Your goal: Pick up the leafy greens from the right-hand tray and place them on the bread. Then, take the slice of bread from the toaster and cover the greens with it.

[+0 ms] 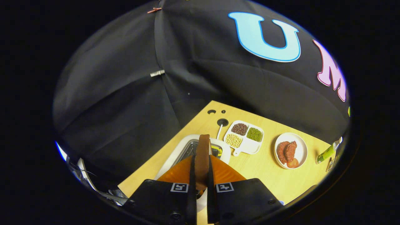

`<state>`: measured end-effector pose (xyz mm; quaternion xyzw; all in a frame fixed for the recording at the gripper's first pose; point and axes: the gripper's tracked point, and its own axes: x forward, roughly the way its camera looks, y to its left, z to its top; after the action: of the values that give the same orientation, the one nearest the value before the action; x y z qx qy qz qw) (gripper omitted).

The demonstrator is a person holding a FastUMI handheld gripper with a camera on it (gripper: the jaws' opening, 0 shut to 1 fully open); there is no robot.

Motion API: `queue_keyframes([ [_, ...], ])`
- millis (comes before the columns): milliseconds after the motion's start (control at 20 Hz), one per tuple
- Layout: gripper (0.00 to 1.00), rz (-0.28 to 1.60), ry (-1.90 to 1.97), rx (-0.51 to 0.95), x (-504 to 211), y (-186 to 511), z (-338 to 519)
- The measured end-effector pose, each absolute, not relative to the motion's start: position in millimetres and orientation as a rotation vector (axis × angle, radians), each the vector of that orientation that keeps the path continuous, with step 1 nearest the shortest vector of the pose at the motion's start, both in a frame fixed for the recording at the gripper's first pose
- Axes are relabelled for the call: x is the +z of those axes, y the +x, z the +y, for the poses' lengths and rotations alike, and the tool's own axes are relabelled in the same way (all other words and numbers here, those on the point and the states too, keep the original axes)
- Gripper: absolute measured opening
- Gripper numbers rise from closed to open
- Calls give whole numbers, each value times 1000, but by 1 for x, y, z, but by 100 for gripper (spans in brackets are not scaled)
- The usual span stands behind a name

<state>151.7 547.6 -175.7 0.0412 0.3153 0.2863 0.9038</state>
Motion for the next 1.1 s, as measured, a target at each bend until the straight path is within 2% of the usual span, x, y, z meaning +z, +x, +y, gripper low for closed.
queue_keyframes([
  [250,17,546,182,630,-119,140,516],
  [550,17,468,227,610,-82,108,431],
  [1100,17,514,335,356,-148,42,258],
])
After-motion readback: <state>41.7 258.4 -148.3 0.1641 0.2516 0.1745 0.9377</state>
